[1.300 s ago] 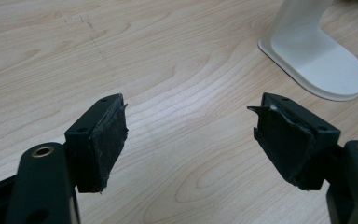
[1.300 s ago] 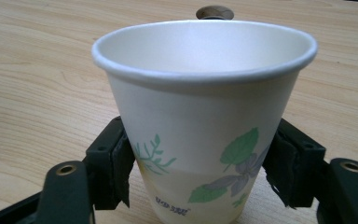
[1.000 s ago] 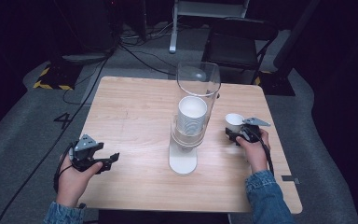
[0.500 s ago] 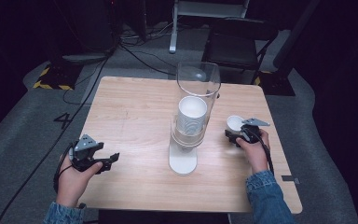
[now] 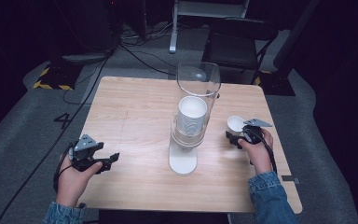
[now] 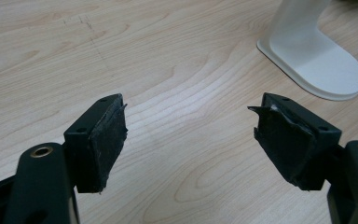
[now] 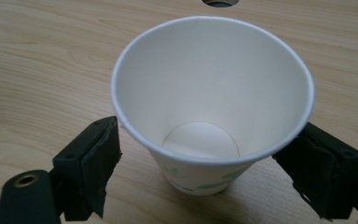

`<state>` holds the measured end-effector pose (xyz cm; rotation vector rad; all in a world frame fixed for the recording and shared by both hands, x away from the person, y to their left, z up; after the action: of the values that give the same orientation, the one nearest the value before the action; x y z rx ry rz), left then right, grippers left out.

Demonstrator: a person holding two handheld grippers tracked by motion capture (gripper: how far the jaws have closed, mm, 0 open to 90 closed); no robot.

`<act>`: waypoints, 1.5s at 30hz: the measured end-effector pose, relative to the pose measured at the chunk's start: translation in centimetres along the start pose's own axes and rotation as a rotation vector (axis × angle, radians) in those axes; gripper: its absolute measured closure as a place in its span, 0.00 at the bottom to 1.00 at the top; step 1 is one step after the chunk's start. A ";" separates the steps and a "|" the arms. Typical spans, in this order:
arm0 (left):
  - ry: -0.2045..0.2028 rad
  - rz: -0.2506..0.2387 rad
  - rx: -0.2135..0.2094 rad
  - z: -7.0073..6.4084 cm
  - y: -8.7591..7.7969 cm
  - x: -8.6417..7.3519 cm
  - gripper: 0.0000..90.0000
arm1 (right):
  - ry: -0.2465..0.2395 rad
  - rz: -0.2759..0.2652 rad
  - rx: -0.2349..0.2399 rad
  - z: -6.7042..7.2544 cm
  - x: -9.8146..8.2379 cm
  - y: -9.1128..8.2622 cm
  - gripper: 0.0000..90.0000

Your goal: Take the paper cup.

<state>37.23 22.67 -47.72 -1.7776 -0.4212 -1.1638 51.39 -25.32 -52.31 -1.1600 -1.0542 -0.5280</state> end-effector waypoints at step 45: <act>0.027 0.004 -0.056 -1.3 -1.2 0.7 0.25 | 0.000 -0.122 0.084 2.7 3.7 -19.6 0.24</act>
<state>36.06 22.04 -46.34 -1.8083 -0.3722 -1.2055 36.32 -29.23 -39.61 -1.0266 -1.1420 -0.5740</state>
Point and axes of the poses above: each handheld gripper's, and its own axes: y roughly forward along the jaws, x roughly out of its top, z roughly to its left, the point moved 8 cm from there along y, roughly forward along the jaws, and after that the axes turned 8 degrees about -z, right-handed, at the moved point
